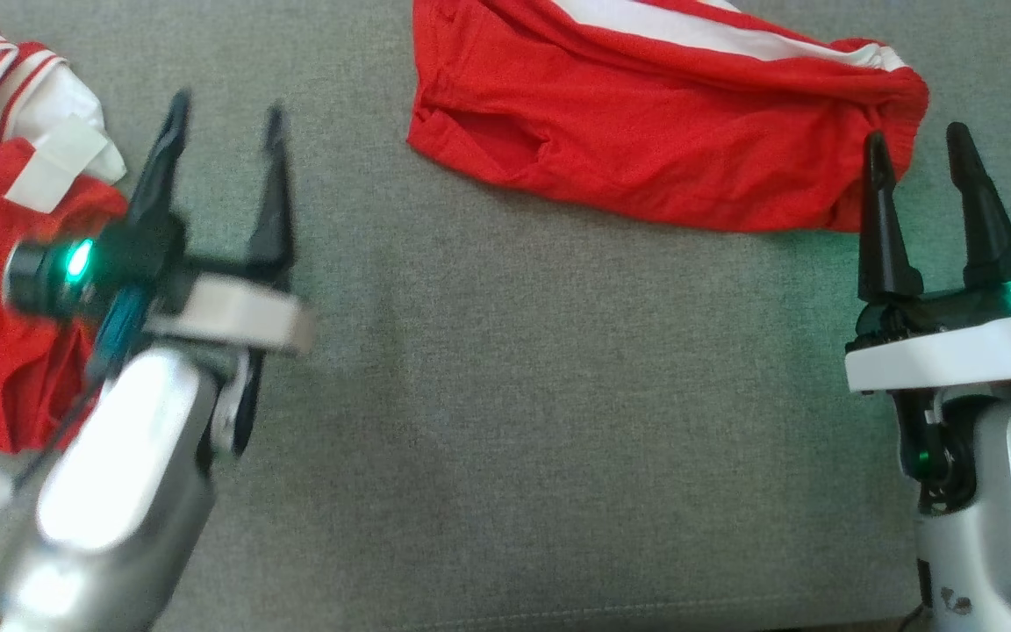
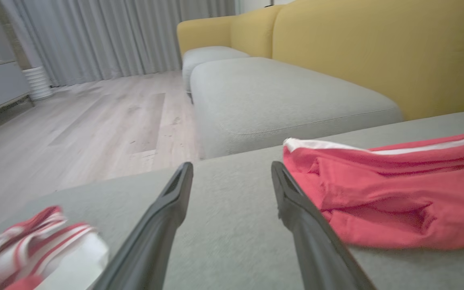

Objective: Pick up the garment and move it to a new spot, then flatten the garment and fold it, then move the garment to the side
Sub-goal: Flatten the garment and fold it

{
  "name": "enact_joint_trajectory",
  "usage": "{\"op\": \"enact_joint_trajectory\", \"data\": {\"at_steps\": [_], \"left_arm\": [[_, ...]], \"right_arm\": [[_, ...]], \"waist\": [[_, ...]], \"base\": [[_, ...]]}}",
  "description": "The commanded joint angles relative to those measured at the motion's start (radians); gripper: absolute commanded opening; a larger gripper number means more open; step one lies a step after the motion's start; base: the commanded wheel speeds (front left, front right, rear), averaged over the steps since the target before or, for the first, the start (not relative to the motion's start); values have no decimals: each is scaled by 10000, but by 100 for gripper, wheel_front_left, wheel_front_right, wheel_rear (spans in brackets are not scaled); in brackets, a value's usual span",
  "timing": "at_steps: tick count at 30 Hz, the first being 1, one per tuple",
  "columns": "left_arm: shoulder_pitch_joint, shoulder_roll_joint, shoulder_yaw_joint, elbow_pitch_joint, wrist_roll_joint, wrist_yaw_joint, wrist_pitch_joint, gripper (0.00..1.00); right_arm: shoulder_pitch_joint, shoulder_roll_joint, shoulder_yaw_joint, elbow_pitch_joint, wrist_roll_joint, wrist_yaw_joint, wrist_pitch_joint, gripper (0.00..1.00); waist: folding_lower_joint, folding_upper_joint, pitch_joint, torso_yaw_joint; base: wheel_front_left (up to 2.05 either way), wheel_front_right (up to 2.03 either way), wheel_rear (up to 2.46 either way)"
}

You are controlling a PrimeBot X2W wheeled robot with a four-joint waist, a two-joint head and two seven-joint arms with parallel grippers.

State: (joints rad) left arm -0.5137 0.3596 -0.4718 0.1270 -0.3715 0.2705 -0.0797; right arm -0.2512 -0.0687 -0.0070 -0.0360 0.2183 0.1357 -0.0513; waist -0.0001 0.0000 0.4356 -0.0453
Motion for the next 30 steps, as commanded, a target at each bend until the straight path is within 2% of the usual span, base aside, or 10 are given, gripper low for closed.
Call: {"op": "enact_joint_trajectory", "data": {"at_steps": [1, 6, 12, 15, 19, 24, 25, 26, 27, 30], "left_arm": [[-963, 120, 186, -271, -79, -186, 292, 100], [-2757, -771, -600, 670, -324, -923, 1750, 100], [-4193, -1806, -1108, 3187, -804, -1581, 3020, 100], [-4524, -2133, -1251, 4454, -970, -1792, 3389, 100], [-4789, -2382, -1380, 5708, -1054, -1855, 3701, 100], [-4813, -2743, -1582, 6563, -1558, -2423, 4458, 100], [-4803, -2805, -1654, 6665, -1674, -2575, 4699, 83], [-4807, -2854, -1726, 6731, -1762, -2695, 4890, 33], [-4812, -2894, -1791, 6774, -1835, -2788, 5039, 0], [-4852, -2954, -1966, 6850, -1866, -2887, 5145, 0]], "right_arm": [[-54, 71, 189, -419, -98, -50, 64, 100], [-170, 48, 143, -570, -133, -50, 98, 100], [-273, 66, 186, -564, -89, -50, 96, 100], [-255, 82, 202, -479, -55, -50, 93, 100], [-209, 97, 187, -397, -34, -50, 89, 100], [-157, 109, 96, -318, -41, -50, 128, 100], [-158, 111, 77, -309, -49, -50, 142, 100], [-161, 112, 65, -304, -58, -50, 157, 100], [-167, 114, 60, -306, -64, -50, 172, 100], [-189, 119, 78, -327, -81, -50, 202, 100]], "waist": [[1, 0, 110, -17], [1, 0, 417, -109], [1, 0, 682, -354], [1, 0, 733, -463], [1, 0, 749, -528], [1, 0, 650, -477], [1, 0, 629, -456], [1, 0, 610, -438], [1, 0, 597, -422], [1, 0, 573, -399]], "base": [[0, 0, 0], [0, 0, 0], [0, 0, 0], [0, 0, 0], [0, 0, 0], [0, 0, 0], [0, 0, 0], [0, 0, 0], [0, 0, 0], [0, 0, 0]]}}
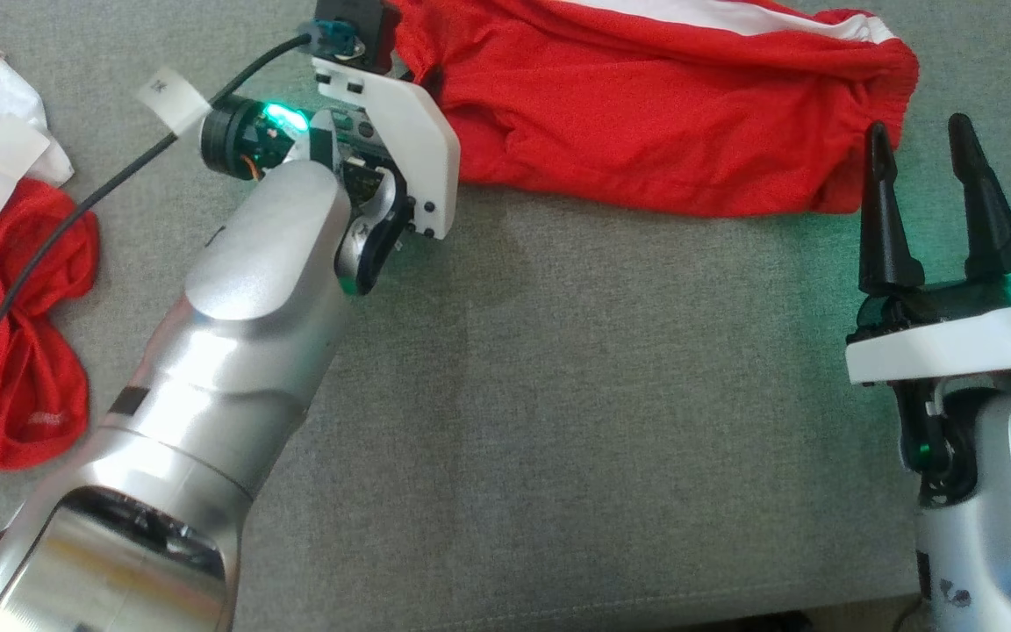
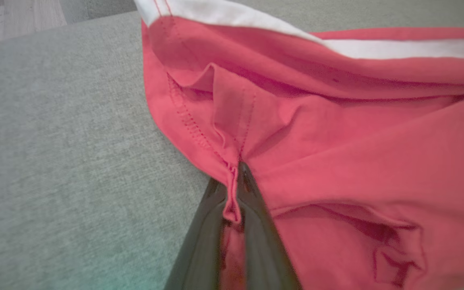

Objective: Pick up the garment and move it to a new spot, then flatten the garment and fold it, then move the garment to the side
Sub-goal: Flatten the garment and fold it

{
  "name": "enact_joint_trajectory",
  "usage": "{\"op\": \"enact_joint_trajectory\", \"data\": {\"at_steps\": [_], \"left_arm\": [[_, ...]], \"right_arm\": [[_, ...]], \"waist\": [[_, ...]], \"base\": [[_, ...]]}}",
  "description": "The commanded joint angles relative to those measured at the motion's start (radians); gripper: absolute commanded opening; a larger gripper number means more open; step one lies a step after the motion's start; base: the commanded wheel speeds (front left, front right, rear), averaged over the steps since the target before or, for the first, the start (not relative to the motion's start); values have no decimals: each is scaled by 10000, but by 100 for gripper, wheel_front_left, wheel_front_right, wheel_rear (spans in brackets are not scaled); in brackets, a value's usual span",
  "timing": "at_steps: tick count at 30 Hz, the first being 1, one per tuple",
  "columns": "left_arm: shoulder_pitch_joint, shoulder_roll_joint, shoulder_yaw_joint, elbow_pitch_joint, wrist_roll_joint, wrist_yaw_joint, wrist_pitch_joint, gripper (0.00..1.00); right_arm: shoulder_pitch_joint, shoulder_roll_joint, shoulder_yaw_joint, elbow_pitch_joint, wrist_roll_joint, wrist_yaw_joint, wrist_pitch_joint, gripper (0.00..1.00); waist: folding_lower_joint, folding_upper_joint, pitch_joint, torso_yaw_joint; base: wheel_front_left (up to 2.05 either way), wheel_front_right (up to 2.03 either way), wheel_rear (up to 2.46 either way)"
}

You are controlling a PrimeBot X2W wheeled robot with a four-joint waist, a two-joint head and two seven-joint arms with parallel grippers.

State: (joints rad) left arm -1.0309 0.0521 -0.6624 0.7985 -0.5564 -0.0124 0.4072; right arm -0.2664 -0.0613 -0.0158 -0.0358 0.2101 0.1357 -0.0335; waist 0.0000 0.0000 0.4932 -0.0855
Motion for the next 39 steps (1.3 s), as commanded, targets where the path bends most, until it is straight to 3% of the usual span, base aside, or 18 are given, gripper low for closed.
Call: {"op": "enact_joint_trajectory", "data": {"at_steps": [1, 7, 12, 19, 26, 27, 28, 31, 39], "left_arm": [[330, 113, -82, 136, -20, -73, 192, 0], [674, 359, -69, -171, 72, -57, -688, 0], [1814, 1026, 134, -1297, 27, 258, -1495, 0], [3868, 2111, 409, -3744, -31, 1197, -1736, 0], [5293, 2624, 867, -5476, -364, 1934, -1907, 0], [5396, 2645, 870, -5583, -387, 1949, -1938, 30], [5483, 2624, 940, -5713, -434, 1965, -2110, 99], [5688, 2598, 1170, -5971, -342, 2161, -2875, 100], [5851, 2874, 2178, -6467, 643, 3026, -6092, 100]], "right_arm": [[-40, 45, 171, -334, 0, -50, 24, 100], [35, 48, 81, -290, -22, -50, -8, 100], [330, 57, -55, -196, -54, -50, -3, 100], [599, 75, -213, -275, -61, -50, 178, 100], [681, 84, -252, -407, -103, -50, 339, 100], [691, 85, -241, -418, -115, -50, 367, 100], [701, 85, -224, -427, -133, -50, 401, 100], [713, 83, -167, -492, -193, -50, 529, 100], [716, 19, -147, -874, -291, -50, 933, 100]], "waist": [[0, 0, -15, 5], [0, 0, -179, 36], [0, 0, -575, 205], [0, 0, -862, 442], [0, 0, -924, 582], [0, 0, -940, 600], [0, 0, -957, 612], [0, 0, -1006, 630], [0, 0, -1126, 744]], "base": [[0, 0, 0], [0, 0, 0], [0, 0, 0], [0, 0, 0], [0, 0, 0], [0, 0, 0], [0, 0, 0], [0, 0, 0], [0, 0, 0]]}}
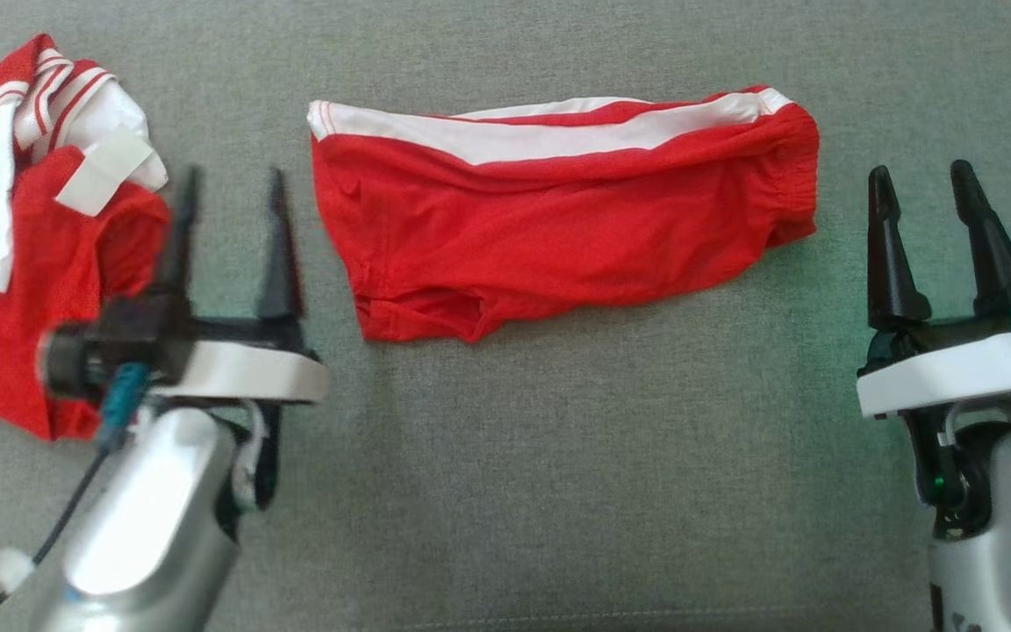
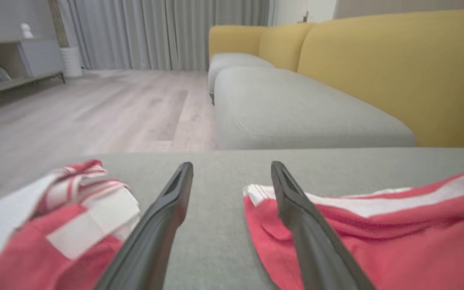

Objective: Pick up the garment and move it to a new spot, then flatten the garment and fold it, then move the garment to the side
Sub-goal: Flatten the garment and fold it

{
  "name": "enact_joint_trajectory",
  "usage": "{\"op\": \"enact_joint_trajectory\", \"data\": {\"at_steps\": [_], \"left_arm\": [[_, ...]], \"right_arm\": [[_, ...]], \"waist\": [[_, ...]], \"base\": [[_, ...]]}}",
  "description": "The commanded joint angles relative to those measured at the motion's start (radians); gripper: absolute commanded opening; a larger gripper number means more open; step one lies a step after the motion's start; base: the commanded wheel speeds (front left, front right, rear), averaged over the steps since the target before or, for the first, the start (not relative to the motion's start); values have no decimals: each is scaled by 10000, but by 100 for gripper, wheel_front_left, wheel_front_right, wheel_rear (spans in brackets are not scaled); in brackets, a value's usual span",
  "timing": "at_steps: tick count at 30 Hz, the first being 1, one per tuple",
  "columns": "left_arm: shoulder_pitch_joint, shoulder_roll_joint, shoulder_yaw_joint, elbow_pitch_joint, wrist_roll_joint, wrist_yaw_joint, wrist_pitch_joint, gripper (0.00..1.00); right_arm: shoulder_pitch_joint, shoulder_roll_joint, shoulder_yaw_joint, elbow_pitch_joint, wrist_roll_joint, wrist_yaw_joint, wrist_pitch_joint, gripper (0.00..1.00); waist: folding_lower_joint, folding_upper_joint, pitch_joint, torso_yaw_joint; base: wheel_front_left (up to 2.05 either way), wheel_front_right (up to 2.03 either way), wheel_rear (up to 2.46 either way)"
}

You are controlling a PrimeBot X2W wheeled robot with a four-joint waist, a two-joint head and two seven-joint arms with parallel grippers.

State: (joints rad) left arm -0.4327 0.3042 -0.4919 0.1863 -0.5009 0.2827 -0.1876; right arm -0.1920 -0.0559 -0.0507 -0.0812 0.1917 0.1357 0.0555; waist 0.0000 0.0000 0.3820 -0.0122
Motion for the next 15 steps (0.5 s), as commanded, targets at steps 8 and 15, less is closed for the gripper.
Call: {"op": "enact_joint_trajectory", "data": {"at_steps": [8, 15], "left_arm": [[275, 1076, 1080, -1079, 607, 541, -526, 100], [547, 1401, 970, -1544, 690, 657, -44, 100]], "right_arm": [[121, -54, 282, -773, -193, -50, 400, 100], [185, -97, 245, -800, -137, -50, 515, 100]], "waist": [[0, 0, -167, -6], [0, 0, -222, -15]], "base": [[0, 0, 0], [0, 0, 0]]}}
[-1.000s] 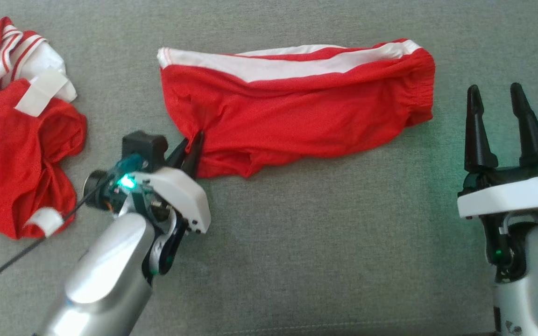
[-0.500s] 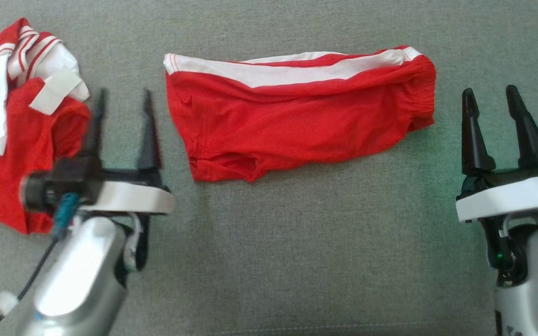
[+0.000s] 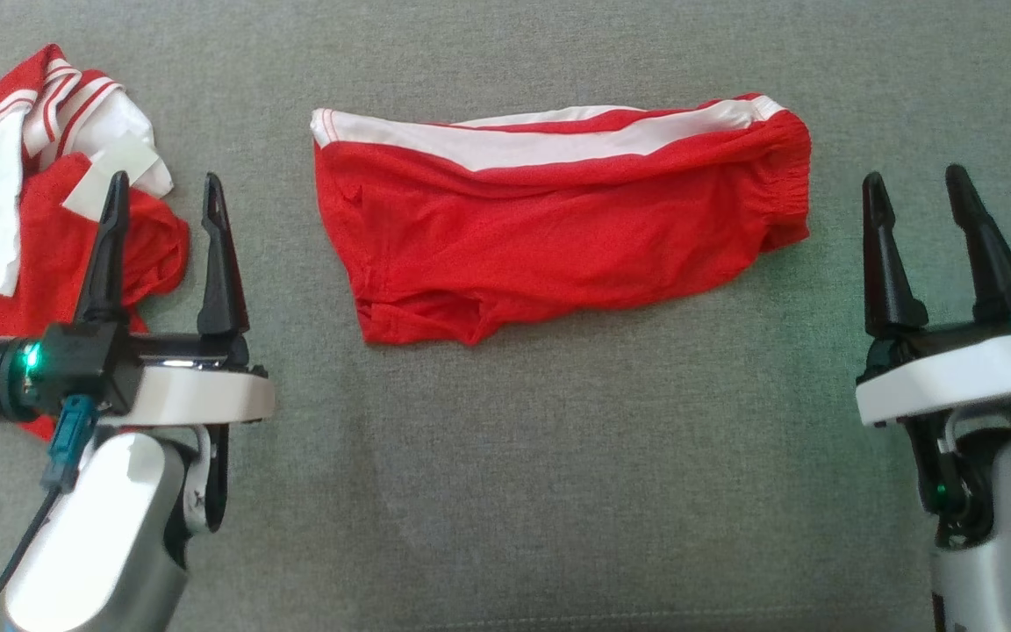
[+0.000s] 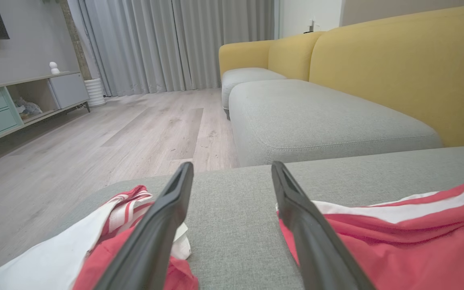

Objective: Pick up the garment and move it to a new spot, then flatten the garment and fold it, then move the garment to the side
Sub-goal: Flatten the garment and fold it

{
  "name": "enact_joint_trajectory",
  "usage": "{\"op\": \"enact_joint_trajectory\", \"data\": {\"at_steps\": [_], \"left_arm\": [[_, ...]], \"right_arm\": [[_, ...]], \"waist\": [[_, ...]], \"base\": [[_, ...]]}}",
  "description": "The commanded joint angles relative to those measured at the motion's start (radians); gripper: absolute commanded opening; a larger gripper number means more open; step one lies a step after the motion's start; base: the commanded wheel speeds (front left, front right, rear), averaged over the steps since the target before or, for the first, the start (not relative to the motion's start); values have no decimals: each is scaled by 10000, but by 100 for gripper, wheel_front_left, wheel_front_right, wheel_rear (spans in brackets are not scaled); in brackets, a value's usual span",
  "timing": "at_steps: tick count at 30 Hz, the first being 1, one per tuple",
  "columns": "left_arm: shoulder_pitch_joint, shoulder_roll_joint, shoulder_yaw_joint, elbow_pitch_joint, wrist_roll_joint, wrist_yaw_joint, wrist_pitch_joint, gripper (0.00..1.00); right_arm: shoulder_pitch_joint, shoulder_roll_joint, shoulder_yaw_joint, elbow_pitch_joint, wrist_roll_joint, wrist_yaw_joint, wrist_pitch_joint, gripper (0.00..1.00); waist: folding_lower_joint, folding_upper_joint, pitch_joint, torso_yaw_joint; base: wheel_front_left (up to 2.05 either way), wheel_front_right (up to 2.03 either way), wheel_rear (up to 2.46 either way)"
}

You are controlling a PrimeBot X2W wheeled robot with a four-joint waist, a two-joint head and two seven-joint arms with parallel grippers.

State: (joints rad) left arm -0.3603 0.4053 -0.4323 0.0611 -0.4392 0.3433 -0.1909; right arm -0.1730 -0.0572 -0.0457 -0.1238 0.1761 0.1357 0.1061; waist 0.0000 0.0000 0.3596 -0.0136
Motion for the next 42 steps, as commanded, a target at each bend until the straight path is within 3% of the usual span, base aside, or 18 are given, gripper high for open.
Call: {"op": "enact_joint_trajectory", "data": {"at_steps": [1, 10, 24, 29, 30, 31, 32, 42], "left_arm": [[-161, 401, 363, -338, 69, 64, 26, 100], [-185, 405, 237, -489, 57, 82, 161, 100], [-764, -112, -342, 37, 129, -291, -89, 100], [-836, -192, -385, 225, 103, -348, -199, 100], [-836, -196, -381, 249, 97, -347, -218, 100], [-833, -200, -376, 273, 89, -344, -234, 100], [-827, -202, -371, 296, 81, -340, -247, 100], [-776, -145, -367, 382, 49, -253, -243, 100]], "right_arm": [[3, -89, 186, -370, 25, -50, 19, 100], [-423, -332, 605, 186, 62, -50, 256, 100], [-2708, -1226, 1689, 4484, 411, -50, 795, 100], [-2851, -1417, 2198, 5205, 1140, -50, 1287, 100], [-2827, -1441, 2338, 5188, 1364, -50, 1398, 60], [-2797, -1483, 2421, 5111, 1558, -50, 1442, 12], [-2728, -1528, 2486, 5040, 1747, -50, 1559, 0], [-2118, -2360, 1973, 3486, 2715, -50, 2371, 0]], "waist": [[0, 0, -3, 2], [0, 0, 75, 143], [0, 0, 579, 790], [0, 0, 617, 842], [0, 0, 615, 831], [0, 0, 611, 814], [0, 0, 601, 792], [0, 0, 418, 502]], "base": [[0, 0, 0], [0, 0, 0], [0, 0, 0], [0, 0, 0], [0, 0, 0], [0, 0, 0], [0, 0, 0], [0, 0, 0]]}}
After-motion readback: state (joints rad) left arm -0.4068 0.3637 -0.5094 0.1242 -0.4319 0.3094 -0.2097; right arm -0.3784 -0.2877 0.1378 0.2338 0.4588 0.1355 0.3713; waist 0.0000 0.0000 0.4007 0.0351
